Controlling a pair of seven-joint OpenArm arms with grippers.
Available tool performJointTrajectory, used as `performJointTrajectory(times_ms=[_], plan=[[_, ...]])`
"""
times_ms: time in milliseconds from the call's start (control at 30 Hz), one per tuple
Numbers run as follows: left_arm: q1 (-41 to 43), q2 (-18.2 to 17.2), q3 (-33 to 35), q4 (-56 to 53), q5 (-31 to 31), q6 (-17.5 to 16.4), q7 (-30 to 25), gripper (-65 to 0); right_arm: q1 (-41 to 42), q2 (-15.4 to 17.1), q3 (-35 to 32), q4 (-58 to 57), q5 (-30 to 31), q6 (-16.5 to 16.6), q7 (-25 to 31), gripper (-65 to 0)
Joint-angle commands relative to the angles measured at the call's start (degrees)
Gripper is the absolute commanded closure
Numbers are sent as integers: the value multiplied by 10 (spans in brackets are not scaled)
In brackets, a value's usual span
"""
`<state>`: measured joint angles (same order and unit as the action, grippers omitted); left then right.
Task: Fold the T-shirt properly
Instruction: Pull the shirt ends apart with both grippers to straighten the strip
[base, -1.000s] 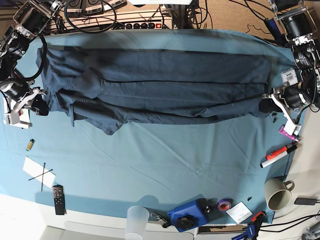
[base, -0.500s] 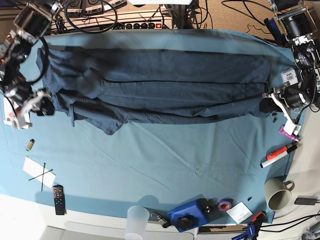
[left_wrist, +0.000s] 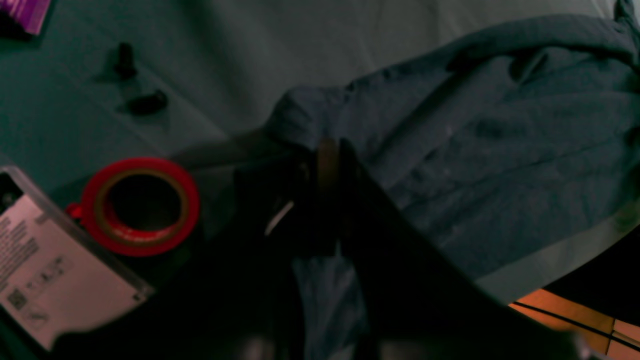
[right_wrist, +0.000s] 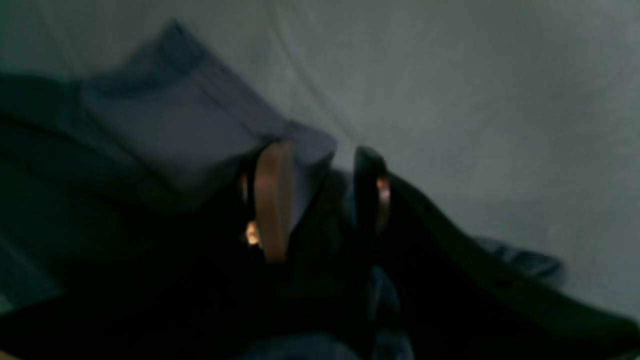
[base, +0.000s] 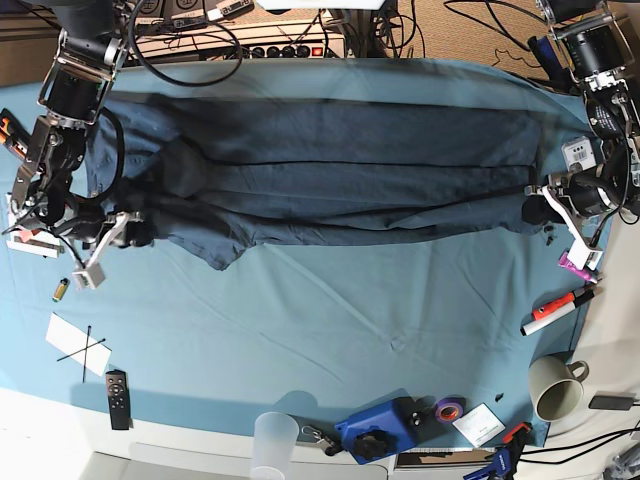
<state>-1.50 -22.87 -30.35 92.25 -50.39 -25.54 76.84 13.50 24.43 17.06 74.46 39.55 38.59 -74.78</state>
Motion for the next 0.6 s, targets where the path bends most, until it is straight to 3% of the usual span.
performJointTrajectory(times_ms=[0, 167, 200, 267, 300, 433, 567], plan=[[-9, -11, -2, 10, -6, 0, -10, 0, 14, 9, -6, 8, -4, -1, 11, -212], [-9, -11, -2, 10, -9, 0, -14, 0, 14, 7, -51, 8, -50, -34, 15, -206], [-9, -11, -2, 10, -8, 0, -14, 0, 14, 7, -57, 8, -59, -44, 16, -167], [-9, -11, -2, 10, -8, 0, -14, 0, 14, 7, -60, 8, -64, -52, 20, -18], [-9, -11, -2, 10, -8, 0, -14, 0, 14, 7, -60, 9, -64, -52, 25, 0], [-9, -11, -2, 10, -8, 0, -14, 0, 14, 11, -56, 34, -61, -51, 53, 0], [-9, -11, -2, 10, -8, 0, -13, 0, 14, 11, -48, 91, -53, -52, 28, 0]])
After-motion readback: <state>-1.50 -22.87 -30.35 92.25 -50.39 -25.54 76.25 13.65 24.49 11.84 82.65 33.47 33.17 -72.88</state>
